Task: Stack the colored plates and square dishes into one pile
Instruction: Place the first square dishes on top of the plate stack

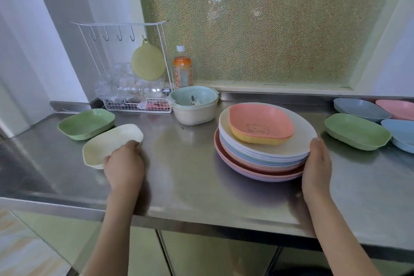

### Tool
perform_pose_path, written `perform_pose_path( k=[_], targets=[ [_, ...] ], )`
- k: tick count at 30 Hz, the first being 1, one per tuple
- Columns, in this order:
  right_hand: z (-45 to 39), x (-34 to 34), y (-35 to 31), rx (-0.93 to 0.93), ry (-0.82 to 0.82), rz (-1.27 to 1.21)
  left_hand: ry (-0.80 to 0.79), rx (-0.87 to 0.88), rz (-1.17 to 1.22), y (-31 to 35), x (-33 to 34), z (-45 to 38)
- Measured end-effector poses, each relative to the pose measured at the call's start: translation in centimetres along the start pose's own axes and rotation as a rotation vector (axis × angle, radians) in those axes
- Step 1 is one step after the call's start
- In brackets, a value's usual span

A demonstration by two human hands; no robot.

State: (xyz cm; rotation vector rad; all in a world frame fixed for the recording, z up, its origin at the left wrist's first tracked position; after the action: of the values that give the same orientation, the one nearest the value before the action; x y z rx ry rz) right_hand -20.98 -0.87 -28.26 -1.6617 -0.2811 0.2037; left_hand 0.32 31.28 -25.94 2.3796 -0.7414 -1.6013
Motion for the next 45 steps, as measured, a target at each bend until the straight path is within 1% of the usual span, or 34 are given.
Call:
perform_pose_path(
  k=[3,5,7,10,12,15,18,20,24,27,29,30,31,33,35,38,40,42,45],
  targets=[
    [0.1,0.0,0.1,-0.012,0.010,-0.008,0.152,0.060,0.155,2.7,-2.0,0.3],
    [0.0,0.1,0.1,-0.011,0.018,-0.021,0.254,0.172,0.312,5.7,-4.2,0.9],
    [0.0,0.1,0.1,-0.005,0.020,-0.034,0.275,0.340,0.479,9.8,-6.2,1.7],
    [0.1,0.1,0.1,-0.002,0.014,-0.044,0.154,0.651,0.564,16.6,-7.3,3.5],
    [0.2,0.0,0.1,-0.008,0.005,-0.048,0.053,0.763,0.539,20.6,-6.2,4.5],
    [0.4,0.1,-0.1,-0.007,-0.008,-0.068,-0.036,0.799,0.296,24.4,-3.1,5.1],
    [0.5,0.1,-0.2,-0.003,-0.005,-0.075,-0.143,0.817,0.158,25.8,-0.5,5.5],
    [0.5,0.0,-0.2,-0.003,-0.003,-0.068,-0.193,0.839,0.134,26.0,0.5,5.9],
    [0.5,0.0,-0.2,-0.005,-0.007,-0.046,-0.210,0.851,0.180,25.5,1.3,5.7],
    [0.4,-0.1,-0.2,-0.004,-0.007,-0.027,-0.306,0.869,0.236,25.2,1.3,5.7],
    [0.5,-0.1,-0.3,-0.005,-0.007,-0.021,-0.384,0.846,0.387,24.7,0.8,5.5],
    [0.6,-0.1,-0.4,-0.011,-0.006,-0.018,-0.377,0.832,0.488,24.2,0.4,5.2],
    [0.6,-0.2,-0.6,-0.017,-0.006,-0.012,-0.320,0.824,0.578,23.4,0.0,4.9],
    [0.6,-0.4,-0.8,-0.021,0.004,0.002,-0.112,0.809,0.702,20.7,-0.8,3.6],
    [0.6,-0.2,-0.9,-0.033,0.015,0.014,0.040,0.705,0.718,16.7,-0.9,1.3],
    [-0.5,-0.5,0.6,0.005,0.041,0.003,0.107,0.405,0.551,9.5,0.2,-3.0],
    [-2.3,-0.9,3.4,0.112,0.049,0.018,0.137,0.226,0.398,4.5,0.8,-5.5],
    [-6.1,-1.8,8.4,0.231,0.052,0.018,0.153,0.077,0.250,0.3,1.2,-7.4],
    [-12.0,-4.2,15.8,0.215,0.080,0.070,0.076,-0.058,0.053,-3.8,2.0,-9.6]
  ],
)
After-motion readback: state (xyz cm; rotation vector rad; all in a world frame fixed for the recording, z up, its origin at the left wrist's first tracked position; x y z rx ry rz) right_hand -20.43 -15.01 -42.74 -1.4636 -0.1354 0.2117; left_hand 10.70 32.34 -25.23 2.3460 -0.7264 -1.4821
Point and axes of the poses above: each hand's wrist, its own z-axis away from the middle knuckle, its own x-axis out of the palm, y = z × x, the point moved 2 cm from there along -z, towards the middle knuckle, and after that the axes turned 5 degrees about x, right-handed, at the moved point
